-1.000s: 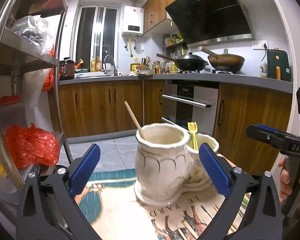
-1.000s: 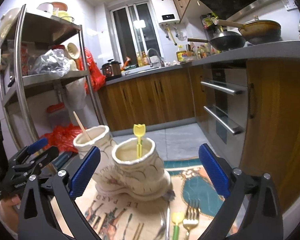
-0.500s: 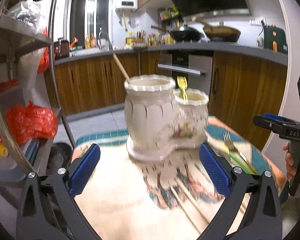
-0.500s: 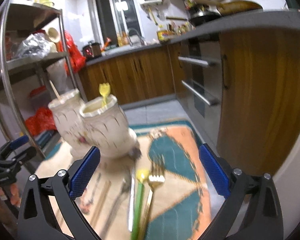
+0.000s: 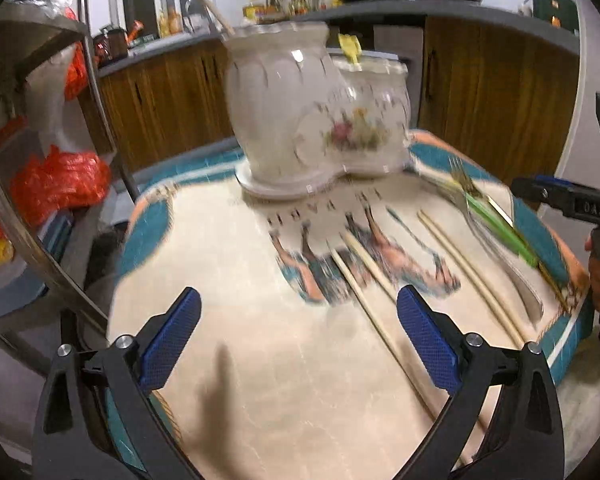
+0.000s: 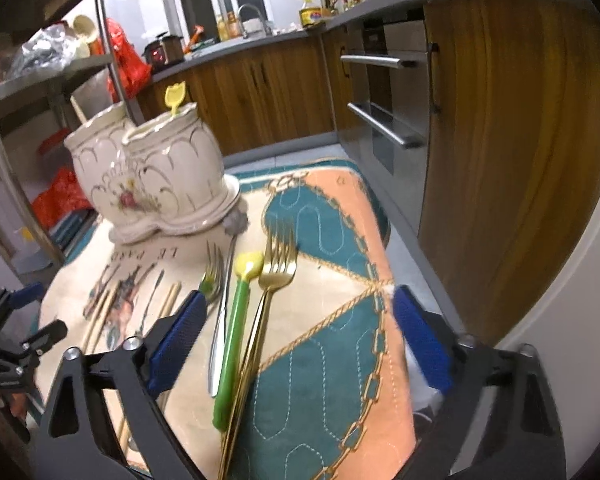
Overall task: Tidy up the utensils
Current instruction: 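Grasp a gold fork with the right tool while the left grasps another chopstick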
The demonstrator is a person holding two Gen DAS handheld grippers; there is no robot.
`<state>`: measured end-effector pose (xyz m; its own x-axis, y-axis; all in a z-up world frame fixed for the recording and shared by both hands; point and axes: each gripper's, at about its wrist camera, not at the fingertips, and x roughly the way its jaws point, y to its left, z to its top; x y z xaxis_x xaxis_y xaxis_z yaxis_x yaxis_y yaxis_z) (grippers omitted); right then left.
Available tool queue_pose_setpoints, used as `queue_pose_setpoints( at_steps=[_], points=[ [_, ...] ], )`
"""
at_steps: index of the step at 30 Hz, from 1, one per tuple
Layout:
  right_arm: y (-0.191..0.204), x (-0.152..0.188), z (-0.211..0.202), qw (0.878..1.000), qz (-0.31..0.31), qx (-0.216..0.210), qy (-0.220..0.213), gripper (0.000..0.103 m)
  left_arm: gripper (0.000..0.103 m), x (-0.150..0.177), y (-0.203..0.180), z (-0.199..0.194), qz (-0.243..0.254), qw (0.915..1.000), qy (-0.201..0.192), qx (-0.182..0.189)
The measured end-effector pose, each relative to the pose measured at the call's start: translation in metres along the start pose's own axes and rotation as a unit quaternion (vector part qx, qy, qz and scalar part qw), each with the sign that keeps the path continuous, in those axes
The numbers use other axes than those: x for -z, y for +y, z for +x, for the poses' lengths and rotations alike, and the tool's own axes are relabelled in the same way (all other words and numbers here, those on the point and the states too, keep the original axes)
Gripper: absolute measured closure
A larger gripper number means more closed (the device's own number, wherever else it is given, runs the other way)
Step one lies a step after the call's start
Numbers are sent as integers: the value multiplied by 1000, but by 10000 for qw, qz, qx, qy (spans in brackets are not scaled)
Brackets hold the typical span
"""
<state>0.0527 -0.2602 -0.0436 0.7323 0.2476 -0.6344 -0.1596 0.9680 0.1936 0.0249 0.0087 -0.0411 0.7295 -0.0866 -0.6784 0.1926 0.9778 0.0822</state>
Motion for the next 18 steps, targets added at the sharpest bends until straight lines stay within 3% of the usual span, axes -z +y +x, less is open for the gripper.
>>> queue_pose_setpoints(
  at_steps=[2, 9, 13, 15, 18],
  points=[
    [2, 1, 2, 9999, -52, 30, 87, 33, 22, 3, -4, 4, 81, 9998, 169, 17],
    [11, 4, 7, 9991, -238, -173, 318, 58, 37, 9, -13, 7, 114, 9987, 443, 242],
    [10, 4, 10, 9985, -196, -262, 434, 64, 47, 11, -21, 9, 203, 9979, 512, 327],
    [11, 5, 12, 9981, -199, -310, 490, 68, 55, 10, -22, 8, 232, 9975, 515, 423],
    [14, 5, 17, 9975, -230, -322, 579, 76, 74, 8, -24, 8, 271, 9964, 570, 570]
  ],
)
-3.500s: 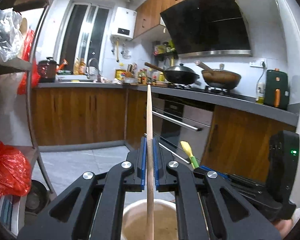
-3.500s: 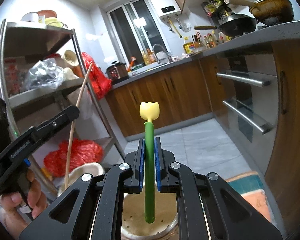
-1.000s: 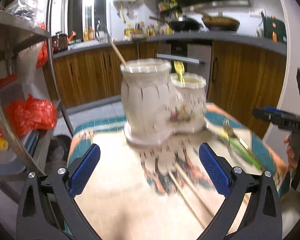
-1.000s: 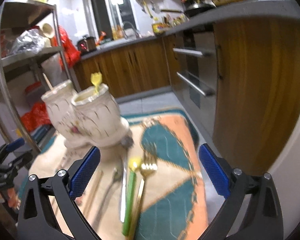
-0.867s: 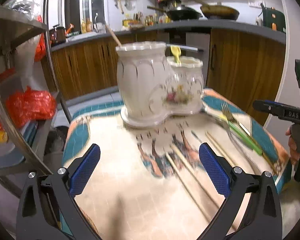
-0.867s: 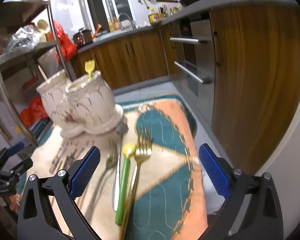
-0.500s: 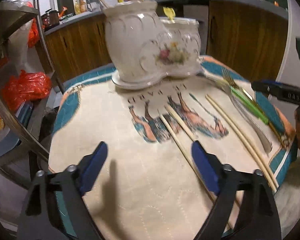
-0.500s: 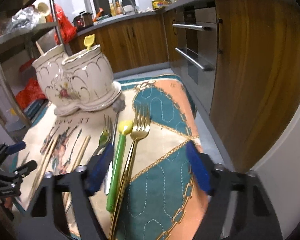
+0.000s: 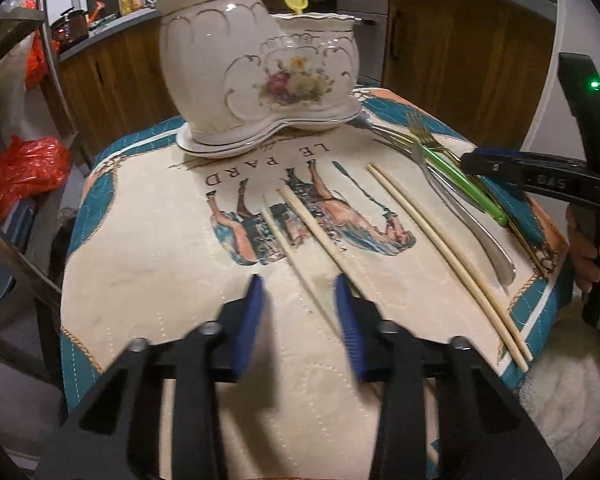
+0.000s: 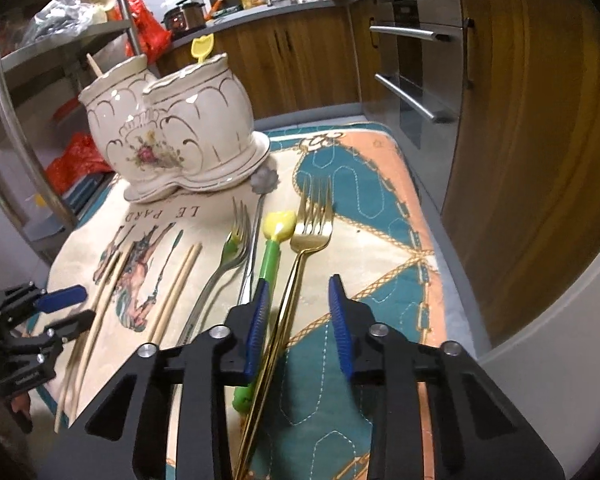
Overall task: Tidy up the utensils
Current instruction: 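Grasp a gold fork with the right tool while the left grasps another chopstick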
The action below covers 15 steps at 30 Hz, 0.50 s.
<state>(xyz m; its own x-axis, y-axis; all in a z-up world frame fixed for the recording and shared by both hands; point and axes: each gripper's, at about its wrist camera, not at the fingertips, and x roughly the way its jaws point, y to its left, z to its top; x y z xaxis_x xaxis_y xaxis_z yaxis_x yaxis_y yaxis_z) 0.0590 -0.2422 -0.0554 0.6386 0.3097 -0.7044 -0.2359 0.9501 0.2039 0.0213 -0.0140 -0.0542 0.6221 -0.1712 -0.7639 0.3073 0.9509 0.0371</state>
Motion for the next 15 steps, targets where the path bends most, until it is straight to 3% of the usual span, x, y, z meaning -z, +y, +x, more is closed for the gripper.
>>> queue_pose_setpoints(
  at_steps=[2, 6, 15],
  points=[
    [2, 0, 4, 10000, -45, 34, 58, 81, 89, -3, -2, 0, 86, 9999, 49, 59],
    [7, 0, 8, 9998, -157, -16, 112, 91, 92, -7, 2, 3, 119, 9997, 135, 138],
    [6, -1, 4, 9986, -412, 236, 228, 96, 96, -10, 13, 0, 215, 9985, 486, 140]
  ],
)
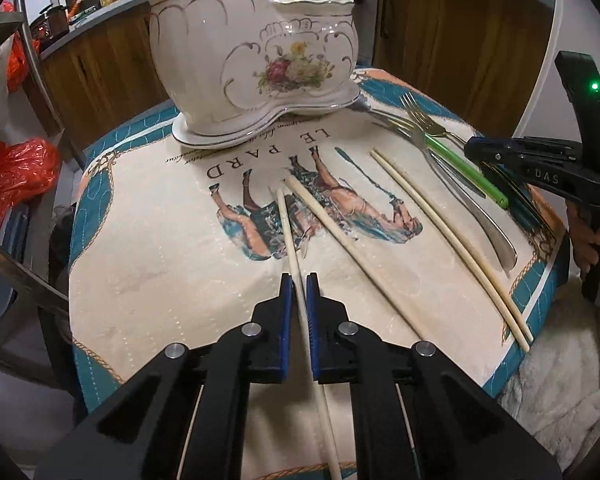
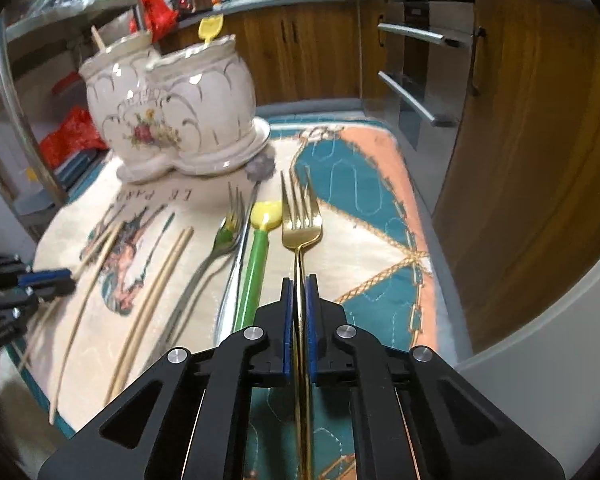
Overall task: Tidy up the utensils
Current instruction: 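Grasp a gold fork with the right tool while the left grasps another chopstick, then lift the gold fork with the right tool while the left carries the chopstick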
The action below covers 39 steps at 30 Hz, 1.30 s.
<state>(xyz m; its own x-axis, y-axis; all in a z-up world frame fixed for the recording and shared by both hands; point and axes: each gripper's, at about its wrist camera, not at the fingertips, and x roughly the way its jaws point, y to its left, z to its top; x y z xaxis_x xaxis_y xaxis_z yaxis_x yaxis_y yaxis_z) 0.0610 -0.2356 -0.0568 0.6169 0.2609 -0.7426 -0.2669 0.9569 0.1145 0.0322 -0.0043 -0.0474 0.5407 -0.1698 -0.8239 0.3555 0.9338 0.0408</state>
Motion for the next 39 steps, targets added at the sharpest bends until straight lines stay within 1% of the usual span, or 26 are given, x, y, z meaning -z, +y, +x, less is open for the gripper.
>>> queue_pose_setpoints(
  at_steps=[2, 5, 6, 8, 10, 11, 12, 13, 14, 15, 18, 22, 23, 24, 25, 28, 29, 31, 32, 39],
  points=[
    [0, -1, 2, 10000, 13, 5, 30, 95, 96, -1, 1, 0, 5, 10000, 41, 3],
    [0, -3, 4, 10000, 10, 2, 38, 91, 91, -2, 0, 1, -6, 10000, 54, -8],
    [0, -5, 5, 10000, -1, 7, 39, 89, 90, -3, -1, 3, -15, 10000, 45, -21],
    [1, -6, 7, 10000, -54, 40, 20, 89, 77, -4, 1, 3, -95, 9999, -12, -37],
    [2, -5, 7, 9999, -108, 61, -26, 89, 75, -4, 2, 5, -140, 9999, -76, -46],
    [2, -5, 7, 9999, -138, 74, -45, 92, 75, -4, 3, 6, -141, 9998, -135, -81],
    [3, -5, 7, 9998, -163, 98, -66, 96, 75, -4, 3, 6, -130, 9997, -159, -93],
    [2, -5, 6, 9998, -157, 102, -85, 96, 80, -3, 3, 7, -108, 9997, -190, -112],
    [2, -5, 6, 9998, -145, 91, -97, 96, 92, -3, 4, 7, -75, 9996, -215, -178],
    [2, -5, 5, 9998, -134, 73, -122, 96, 96, -4, 4, 8, -50, 9995, -239, -210],
    [2, -6, -1, 9995, -118, 30, -280, 96, 98, -4, 9, 8, -53, 9995, -285, -147],
    [1, -9, -18, 9975, -78, -103, -689, 96, 99, -3, 19, -2, -83, 9980, -628, -43],
    [1, -10, -22, 9967, -57, -151, -791, 96, 99, -3, 23, -9, -120, 9966, -818, 33],
    [1, -11, -26, 9956, -43, -194, -913, 96, 99, -3, 24, -13, -135, 9956, -921, 58],
    [1, -11, -29, 9947, -44, -218, -999, 96, 99, -3, 28, -20, -149, 9935, -1128, 88],
    [5, -12, -41, 9901, -129, -296, -1369, 96, 99, -5, 33, -32, -186, 9882, -1516, 116],
    [6, -12, -45, 9883, -177, -330, -1481, 96, 99, -4, 37, -39, -213, 9841, -1754, 173],
    [11, -12, -53, 9846, -271, -386, -1685, 96, 99, -6, 41, -47, -248, 9791, -2012, 160],
    [14, -13, -56, 9828, -321, -390, -1774, 96, 99, -6, 43, -51, -280, 9753, -2184, 170],
    [29, -15, -76, 9704, -558, -430, -2312, 96, 99, -4, 58, -74, -520, 9553, -2898, 276]
  ],
)
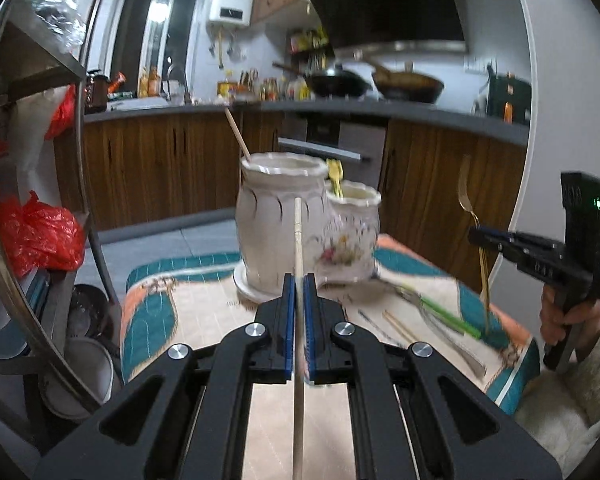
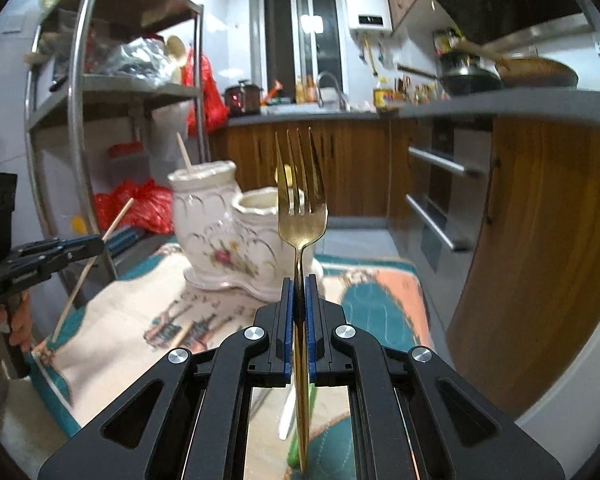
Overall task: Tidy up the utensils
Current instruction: 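Lift the gold fork with the right tool while the left carries the chopstick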
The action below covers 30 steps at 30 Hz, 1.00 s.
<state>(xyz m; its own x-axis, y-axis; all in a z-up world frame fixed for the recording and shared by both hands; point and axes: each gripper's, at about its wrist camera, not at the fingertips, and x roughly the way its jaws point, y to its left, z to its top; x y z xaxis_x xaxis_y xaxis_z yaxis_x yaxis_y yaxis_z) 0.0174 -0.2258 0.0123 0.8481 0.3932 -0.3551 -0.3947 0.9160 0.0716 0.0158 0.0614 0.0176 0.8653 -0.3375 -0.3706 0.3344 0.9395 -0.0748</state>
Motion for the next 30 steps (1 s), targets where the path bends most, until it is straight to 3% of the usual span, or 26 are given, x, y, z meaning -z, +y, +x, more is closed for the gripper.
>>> queue_pose_setpoints(
  at_steps=[9, 13, 22, 30],
  points=[
    [14, -52, -11, 9933, 6, 129, -1150, 96, 99, -50, 8, -8, -224, 9945, -1015, 148],
    [10, -85, 4, 9901, 270, -45, -1377, 96, 99, -89, 12, 1, -352, 9881, -1467, 291],
    [-2, -132, 43, 9832, 758, -249, -1644, 96, 99, -156, 6, 44, -334, 9806, -1920, 214],
    [-16, -119, 73, 9803, 1141, -195, -1599, 96, 99, -173, 0, 102, -110, 9815, -1901, -192]
  ],
)
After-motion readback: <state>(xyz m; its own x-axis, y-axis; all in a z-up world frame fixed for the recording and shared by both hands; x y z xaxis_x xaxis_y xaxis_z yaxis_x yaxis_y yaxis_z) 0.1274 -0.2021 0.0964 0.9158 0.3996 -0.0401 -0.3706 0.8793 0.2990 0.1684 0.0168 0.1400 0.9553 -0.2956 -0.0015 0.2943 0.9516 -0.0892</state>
